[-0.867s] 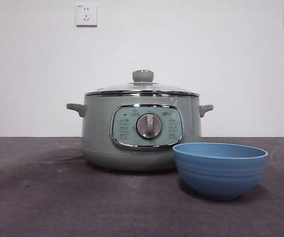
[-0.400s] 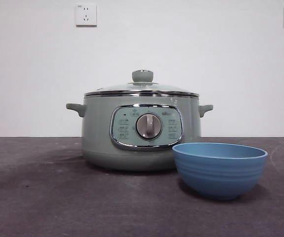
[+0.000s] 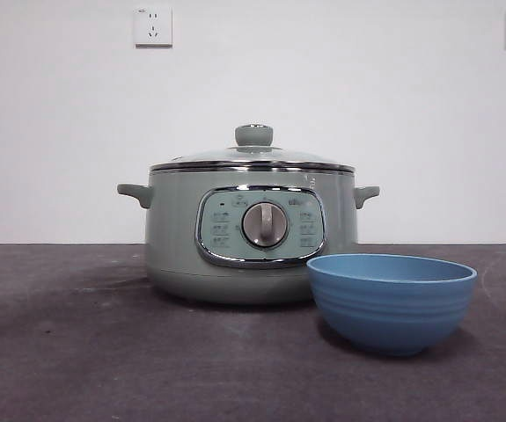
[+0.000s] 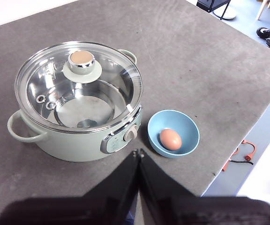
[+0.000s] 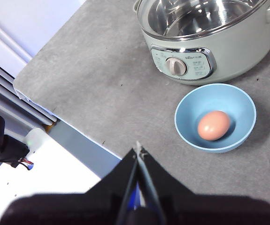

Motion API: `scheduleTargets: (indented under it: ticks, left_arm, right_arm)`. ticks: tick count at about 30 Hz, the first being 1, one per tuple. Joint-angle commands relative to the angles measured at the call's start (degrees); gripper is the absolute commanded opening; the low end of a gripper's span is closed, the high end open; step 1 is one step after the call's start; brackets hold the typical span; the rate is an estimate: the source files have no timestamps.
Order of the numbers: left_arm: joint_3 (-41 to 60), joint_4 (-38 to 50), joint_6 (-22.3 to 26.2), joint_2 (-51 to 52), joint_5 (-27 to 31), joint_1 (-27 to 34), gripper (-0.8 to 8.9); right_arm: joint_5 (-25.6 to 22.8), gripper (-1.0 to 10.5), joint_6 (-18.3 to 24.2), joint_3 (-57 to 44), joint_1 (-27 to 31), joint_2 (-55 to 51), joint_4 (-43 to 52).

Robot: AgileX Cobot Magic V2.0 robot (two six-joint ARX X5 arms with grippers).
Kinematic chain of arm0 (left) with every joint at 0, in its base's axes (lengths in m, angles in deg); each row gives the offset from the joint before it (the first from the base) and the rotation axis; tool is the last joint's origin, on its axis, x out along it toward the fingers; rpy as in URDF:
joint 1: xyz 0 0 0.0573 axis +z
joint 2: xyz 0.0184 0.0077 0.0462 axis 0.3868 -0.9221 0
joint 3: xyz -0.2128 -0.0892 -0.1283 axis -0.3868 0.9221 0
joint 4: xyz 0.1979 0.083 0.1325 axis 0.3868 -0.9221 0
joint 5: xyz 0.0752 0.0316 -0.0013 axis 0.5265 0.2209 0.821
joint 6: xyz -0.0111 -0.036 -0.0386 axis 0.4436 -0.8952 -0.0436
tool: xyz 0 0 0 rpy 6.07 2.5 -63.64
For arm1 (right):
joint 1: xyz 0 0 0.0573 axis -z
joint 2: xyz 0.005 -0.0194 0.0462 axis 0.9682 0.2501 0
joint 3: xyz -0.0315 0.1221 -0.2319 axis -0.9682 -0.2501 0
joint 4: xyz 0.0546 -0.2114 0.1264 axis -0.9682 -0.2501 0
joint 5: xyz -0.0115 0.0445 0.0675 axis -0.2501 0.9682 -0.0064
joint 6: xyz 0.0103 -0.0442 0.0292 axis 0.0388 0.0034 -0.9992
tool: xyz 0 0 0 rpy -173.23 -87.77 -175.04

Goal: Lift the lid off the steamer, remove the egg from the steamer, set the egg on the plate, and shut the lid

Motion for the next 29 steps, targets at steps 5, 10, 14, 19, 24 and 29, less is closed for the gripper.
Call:
scheduleTargets:
  ticks: [5, 10, 14, 19, 24, 29]
  left_arm:
    - [0.35, 3.48, 9.2, 0.39, 4.07, 1.77, -0.03]
    - [2.73, 13.66, 16.98, 4.68, 5.38, 12.59, -0.03]
    - [11.5, 25.49, 16.72, 12.07, 4.66, 21.14, -0.03]
    - [29.55, 41.03, 16.37, 23.98, 6.6, 27.76, -0.03]
    - [46.36, 48.65, 12.57, 33.9, 7.19, 30.51, -0.03]
    - [60.06, 51.32, 7.85, 42.49, 9.84, 31.21, -0.03]
  right_arm:
    - [-0.17, 0.0, 0.63, 0.2, -0.09, 0.07, 0.31]
    - [-0.17, 0.0, 0.63, 0.2, -0.09, 0.07, 0.26]
    - [-0.17, 0.0, 0.63, 0.2, -0.09, 0.07, 0.28]
    - [-0.17, 0.0, 0.63, 0.2, -0.09, 0.07, 0.26]
    - [-0.17, 0.0, 0.63, 0.2, -0.09, 0.07, 0.26]
    - [-0.2, 0.0, 0.63, 0.2, -0.09, 0.07, 0.28]
